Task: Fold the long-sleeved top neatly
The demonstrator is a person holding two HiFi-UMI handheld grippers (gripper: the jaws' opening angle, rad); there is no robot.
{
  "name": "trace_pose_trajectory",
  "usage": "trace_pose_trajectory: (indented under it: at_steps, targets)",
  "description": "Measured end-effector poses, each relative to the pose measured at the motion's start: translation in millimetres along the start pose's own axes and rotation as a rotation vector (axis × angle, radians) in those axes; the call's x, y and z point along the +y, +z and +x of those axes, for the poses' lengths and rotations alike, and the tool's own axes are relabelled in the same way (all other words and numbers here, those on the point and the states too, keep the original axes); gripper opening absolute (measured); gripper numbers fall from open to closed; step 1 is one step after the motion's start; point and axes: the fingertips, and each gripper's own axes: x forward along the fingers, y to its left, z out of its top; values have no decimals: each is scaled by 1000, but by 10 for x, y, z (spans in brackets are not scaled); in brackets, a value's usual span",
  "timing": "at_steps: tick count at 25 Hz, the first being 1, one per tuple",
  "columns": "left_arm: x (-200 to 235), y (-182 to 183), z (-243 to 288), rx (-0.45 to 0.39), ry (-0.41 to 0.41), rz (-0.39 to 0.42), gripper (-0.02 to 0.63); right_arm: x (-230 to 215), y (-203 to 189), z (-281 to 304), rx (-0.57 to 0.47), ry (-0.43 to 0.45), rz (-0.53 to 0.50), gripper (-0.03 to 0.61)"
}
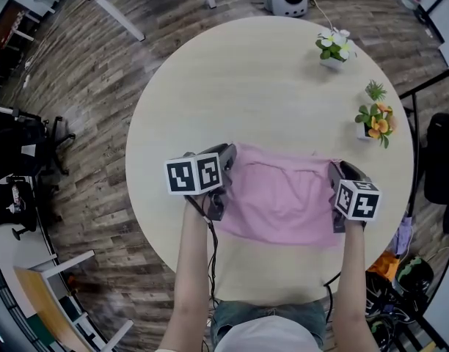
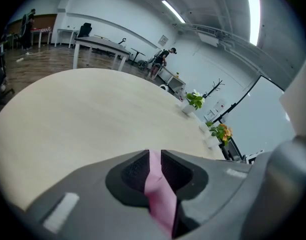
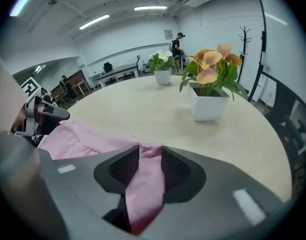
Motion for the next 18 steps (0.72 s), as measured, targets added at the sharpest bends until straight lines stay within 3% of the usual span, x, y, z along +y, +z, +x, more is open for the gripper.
trace_pose_trajectory:
  at_steps: [2, 8, 18]
  targets:
    - [16, 20, -23, -4, 7, 9, 74, 29, 25, -11, -9, 5, -5, 193]
    - [-72, 107, -207, -38, 35, 75, 74, 2, 201, -219, -85, -25, -13, 193]
    - [-643, 140, -682, -167, 22, 167, 74, -190, 242, -690, -140, -65, -17, 192]
